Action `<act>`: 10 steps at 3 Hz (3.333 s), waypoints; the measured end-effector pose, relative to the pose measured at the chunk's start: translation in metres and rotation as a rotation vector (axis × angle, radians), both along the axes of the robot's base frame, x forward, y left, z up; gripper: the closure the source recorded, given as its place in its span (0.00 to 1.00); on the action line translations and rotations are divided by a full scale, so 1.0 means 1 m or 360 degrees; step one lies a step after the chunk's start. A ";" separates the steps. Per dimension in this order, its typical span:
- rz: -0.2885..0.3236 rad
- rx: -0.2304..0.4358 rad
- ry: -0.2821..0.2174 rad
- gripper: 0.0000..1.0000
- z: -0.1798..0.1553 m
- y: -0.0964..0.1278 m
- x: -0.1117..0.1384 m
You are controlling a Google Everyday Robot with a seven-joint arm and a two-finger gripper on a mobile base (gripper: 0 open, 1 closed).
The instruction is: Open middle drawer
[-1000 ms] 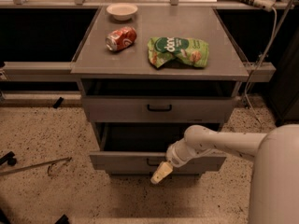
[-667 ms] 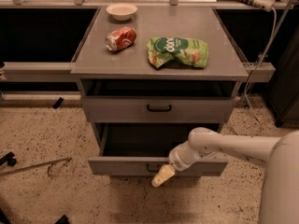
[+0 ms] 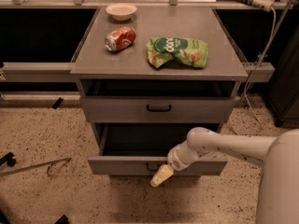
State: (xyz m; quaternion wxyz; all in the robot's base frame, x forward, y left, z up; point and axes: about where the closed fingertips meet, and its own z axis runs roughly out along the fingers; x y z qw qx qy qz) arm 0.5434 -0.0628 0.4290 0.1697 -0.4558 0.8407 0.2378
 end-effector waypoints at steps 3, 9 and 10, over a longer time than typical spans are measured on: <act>-0.0008 -0.0008 0.0050 0.00 0.004 -0.005 -0.012; -0.0275 0.0008 -0.0026 0.00 0.047 -0.026 -0.022; -0.0230 0.0008 0.0014 0.00 0.028 -0.011 0.001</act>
Offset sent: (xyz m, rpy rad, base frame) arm -0.1601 -0.0743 -0.0918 -0.0734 0.4276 -0.0731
